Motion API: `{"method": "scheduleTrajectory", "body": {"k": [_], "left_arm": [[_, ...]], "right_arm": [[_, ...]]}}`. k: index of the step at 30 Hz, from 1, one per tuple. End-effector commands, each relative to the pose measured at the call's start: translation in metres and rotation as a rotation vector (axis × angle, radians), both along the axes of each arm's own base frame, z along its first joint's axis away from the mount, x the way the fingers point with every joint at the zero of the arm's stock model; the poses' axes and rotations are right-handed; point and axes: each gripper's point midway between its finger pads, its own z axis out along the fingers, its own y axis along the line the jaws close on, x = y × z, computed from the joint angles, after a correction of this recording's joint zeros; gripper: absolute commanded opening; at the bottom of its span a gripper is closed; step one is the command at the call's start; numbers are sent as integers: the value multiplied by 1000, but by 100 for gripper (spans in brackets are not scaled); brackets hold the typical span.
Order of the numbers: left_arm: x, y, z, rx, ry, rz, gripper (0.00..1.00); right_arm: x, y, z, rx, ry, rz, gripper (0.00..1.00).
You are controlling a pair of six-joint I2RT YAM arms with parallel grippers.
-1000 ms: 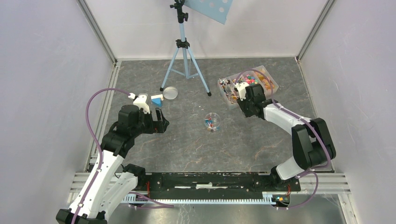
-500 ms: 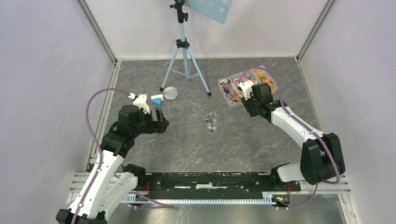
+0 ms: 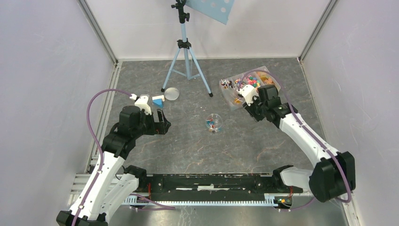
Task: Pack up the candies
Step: Scoop the fake candies from the storage box, then place the fake candies in the packing bottle.
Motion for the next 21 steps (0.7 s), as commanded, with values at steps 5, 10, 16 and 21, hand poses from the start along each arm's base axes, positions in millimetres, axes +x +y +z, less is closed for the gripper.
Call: {"method": "scheduleTrajectory", "body": {"k": [5,10,16,21], "left_arm": [[1,-6,4,13,-40,-58,100],[1,-5,4,14,-45,-54,100],[1,-5,4,16,-46,-54,100],[1,-5,4,16,-45,-54,100]], "right_arm": [[-25,19,38,-93,-129,260,0],[-41,24,35,-216,-107,336,0],[-51,30,35,-328,-98,416,0],[-59,28,35,-402,-95,460,0]]}}
